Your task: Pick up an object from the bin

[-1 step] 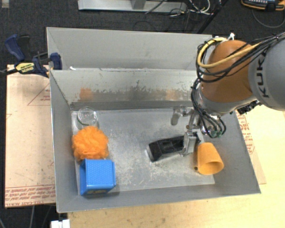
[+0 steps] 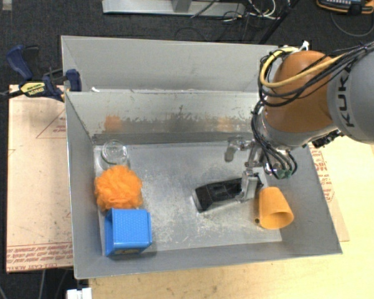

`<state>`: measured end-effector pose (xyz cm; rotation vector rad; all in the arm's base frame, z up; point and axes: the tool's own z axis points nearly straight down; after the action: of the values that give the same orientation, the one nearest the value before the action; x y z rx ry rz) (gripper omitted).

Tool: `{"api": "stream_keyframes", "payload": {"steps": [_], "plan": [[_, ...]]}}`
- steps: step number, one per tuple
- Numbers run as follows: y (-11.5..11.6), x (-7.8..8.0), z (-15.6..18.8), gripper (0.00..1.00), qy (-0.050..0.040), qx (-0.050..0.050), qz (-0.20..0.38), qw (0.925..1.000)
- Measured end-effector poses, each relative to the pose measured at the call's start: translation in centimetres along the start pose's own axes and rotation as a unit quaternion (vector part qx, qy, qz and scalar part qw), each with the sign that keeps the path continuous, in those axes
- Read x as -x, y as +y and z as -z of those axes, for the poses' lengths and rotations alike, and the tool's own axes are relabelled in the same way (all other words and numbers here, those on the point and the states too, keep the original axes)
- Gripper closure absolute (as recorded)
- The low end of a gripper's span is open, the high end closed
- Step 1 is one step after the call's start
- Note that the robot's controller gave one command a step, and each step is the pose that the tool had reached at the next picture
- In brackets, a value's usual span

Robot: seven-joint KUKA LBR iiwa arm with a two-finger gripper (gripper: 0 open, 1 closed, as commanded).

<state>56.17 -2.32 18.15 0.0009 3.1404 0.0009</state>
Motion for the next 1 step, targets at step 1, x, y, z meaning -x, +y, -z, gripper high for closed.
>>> {"api": "stream_keyframes", "payload": {"steps": [1], "plan": [[-0.56,0.51,-5.40,0.00,-0.0020,0.000,0.015,0.9999]]}}
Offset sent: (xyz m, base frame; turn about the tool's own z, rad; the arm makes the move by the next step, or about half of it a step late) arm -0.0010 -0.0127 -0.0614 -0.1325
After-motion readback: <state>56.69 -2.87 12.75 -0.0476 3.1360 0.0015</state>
